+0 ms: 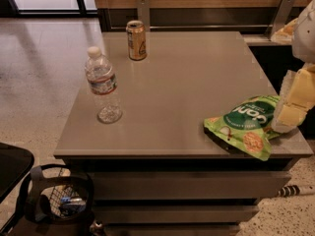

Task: Move green rice chip bag near orange can

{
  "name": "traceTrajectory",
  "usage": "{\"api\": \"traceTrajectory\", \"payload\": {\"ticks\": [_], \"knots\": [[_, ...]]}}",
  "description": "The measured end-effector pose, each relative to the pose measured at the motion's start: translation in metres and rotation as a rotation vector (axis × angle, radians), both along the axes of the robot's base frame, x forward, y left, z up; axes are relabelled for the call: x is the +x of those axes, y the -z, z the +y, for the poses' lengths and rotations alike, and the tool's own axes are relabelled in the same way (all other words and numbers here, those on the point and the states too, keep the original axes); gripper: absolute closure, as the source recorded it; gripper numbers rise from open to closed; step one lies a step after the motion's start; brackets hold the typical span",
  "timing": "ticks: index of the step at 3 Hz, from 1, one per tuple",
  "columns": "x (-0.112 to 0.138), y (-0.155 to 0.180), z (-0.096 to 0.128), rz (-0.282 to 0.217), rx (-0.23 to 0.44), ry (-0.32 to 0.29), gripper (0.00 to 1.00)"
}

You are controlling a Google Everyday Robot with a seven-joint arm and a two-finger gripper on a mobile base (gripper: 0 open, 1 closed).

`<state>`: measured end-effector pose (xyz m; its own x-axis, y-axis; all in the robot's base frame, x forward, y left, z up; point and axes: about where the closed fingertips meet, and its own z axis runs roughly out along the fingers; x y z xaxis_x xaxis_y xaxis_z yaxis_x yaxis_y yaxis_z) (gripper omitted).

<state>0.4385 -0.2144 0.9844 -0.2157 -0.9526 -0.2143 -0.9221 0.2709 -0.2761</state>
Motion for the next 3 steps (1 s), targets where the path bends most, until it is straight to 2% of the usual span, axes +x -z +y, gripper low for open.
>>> {"api": "traceTrajectory", "payload": {"ticks": [1, 2, 3], "knots": [[0.0, 0.0, 0.0, 0.0, 0.0, 0.0, 0.0], [0.01, 0.004, -0.012, -0.012, 0.024, -0.012, 0.0], [0.016, 0.021, -0.016, 0.0, 0.041, -0.096, 0.0]]}}
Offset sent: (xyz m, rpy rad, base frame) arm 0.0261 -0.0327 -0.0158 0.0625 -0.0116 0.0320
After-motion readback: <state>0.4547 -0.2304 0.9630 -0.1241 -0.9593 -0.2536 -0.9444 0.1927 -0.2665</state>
